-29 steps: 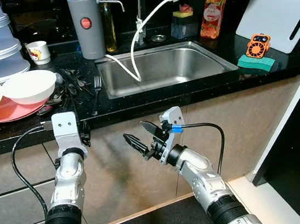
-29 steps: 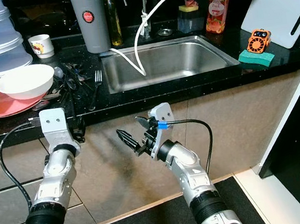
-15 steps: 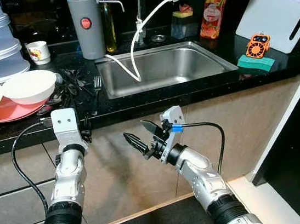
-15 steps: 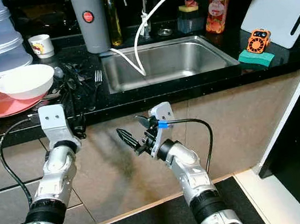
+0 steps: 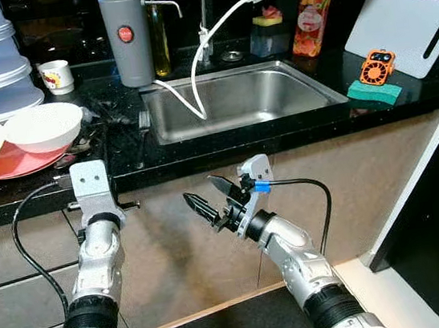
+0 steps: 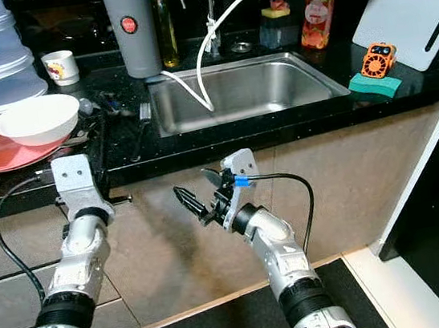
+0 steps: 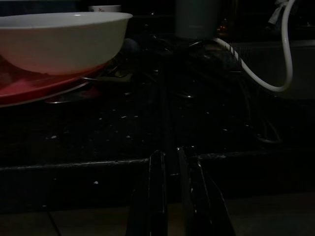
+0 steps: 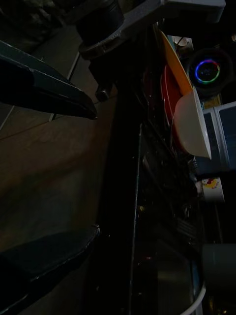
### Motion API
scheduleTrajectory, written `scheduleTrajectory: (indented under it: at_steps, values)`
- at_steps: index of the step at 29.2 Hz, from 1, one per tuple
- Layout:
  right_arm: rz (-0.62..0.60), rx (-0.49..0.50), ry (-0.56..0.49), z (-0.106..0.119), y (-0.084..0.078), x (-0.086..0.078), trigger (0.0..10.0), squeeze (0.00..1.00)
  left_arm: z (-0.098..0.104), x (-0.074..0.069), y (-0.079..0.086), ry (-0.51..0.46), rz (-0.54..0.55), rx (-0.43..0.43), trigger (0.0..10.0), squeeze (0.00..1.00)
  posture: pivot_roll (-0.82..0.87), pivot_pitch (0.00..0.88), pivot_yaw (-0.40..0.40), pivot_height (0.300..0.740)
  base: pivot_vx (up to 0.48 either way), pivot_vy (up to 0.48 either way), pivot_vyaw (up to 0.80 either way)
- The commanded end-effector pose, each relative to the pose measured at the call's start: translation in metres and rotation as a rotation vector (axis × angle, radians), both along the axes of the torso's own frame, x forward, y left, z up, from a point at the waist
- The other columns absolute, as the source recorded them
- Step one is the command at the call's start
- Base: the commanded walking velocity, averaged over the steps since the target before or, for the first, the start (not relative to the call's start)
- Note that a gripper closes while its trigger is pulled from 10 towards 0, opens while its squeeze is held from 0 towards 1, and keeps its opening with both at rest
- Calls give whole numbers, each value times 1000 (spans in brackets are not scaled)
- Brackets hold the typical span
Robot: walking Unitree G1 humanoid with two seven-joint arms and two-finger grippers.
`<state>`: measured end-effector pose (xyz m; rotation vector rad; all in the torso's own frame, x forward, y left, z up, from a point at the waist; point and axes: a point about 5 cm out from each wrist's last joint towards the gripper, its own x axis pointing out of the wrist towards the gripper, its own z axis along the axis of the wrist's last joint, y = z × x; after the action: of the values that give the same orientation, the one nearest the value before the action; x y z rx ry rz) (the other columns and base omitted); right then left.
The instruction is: Kitchen organization
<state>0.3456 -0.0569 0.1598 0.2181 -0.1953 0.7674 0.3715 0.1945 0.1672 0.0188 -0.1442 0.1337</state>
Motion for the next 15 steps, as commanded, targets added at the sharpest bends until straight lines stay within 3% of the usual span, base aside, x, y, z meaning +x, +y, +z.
scheduleTrajectory:
  at_steps: [1, 15]
  values:
    - [6, 10, 15, -1, 1, 1, 10000, 0, -3, 1, 2, 22, 3, 5, 0, 0, 47, 57, -2, 740, 0, 0, 0]
    - [-1, 16, 14, 0, 1, 2, 10000, 0, 5, 1, 2, -6, 10, 2, 0, 0, 48, 59, -2, 740, 0, 0, 0]
